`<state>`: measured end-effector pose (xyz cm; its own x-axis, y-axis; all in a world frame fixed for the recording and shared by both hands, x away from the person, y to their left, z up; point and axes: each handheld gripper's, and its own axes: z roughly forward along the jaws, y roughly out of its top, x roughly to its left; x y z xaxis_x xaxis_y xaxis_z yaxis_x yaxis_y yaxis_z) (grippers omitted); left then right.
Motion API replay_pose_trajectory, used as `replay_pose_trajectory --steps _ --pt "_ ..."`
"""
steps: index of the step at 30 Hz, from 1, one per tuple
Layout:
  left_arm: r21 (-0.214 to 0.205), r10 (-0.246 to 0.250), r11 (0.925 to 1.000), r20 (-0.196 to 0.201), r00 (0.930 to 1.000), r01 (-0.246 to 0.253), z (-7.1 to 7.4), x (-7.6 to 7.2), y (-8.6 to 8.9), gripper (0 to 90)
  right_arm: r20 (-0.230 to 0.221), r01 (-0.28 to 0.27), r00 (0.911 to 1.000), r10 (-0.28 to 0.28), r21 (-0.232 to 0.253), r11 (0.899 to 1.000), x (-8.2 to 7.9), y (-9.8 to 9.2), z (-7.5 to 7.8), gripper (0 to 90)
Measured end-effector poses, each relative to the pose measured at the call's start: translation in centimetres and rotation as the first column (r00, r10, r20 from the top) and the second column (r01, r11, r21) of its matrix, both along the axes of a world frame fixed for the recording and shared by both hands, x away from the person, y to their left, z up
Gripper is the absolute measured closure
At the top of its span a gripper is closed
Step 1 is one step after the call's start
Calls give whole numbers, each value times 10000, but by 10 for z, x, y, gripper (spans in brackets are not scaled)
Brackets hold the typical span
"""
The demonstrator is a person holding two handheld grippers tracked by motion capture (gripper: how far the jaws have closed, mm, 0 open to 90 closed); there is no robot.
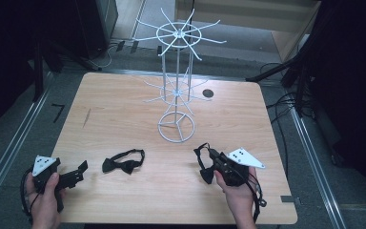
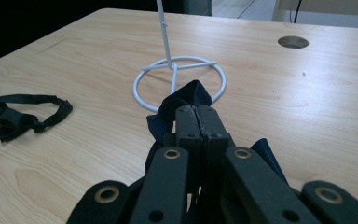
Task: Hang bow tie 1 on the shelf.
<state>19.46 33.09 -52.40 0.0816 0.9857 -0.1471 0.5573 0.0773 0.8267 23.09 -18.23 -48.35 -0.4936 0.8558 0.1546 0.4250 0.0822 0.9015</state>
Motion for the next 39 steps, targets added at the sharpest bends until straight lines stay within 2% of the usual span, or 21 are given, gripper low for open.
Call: replay_pose_trajectory --steps 7,22,26,39 --pt "-24 8 10000 -2 10000 -8 0 0 0 0 182 34 9998 -39 292 9996 2 5 8 900" --pt "-81 3 10000 4 10000 -3 0 0 1 0 612 -43 9981 14 479 9988 5 15 28 900" --pt "-72 -7 10000 1 10000 7 0 0 1 0 880 -32 9961 -19 585 9983 5 16 36 900" --pt "-78 -3 10000 -27 10000 3 0 0 1 0 1352 -88 9908 -5 682 9976 5 16 56 900"
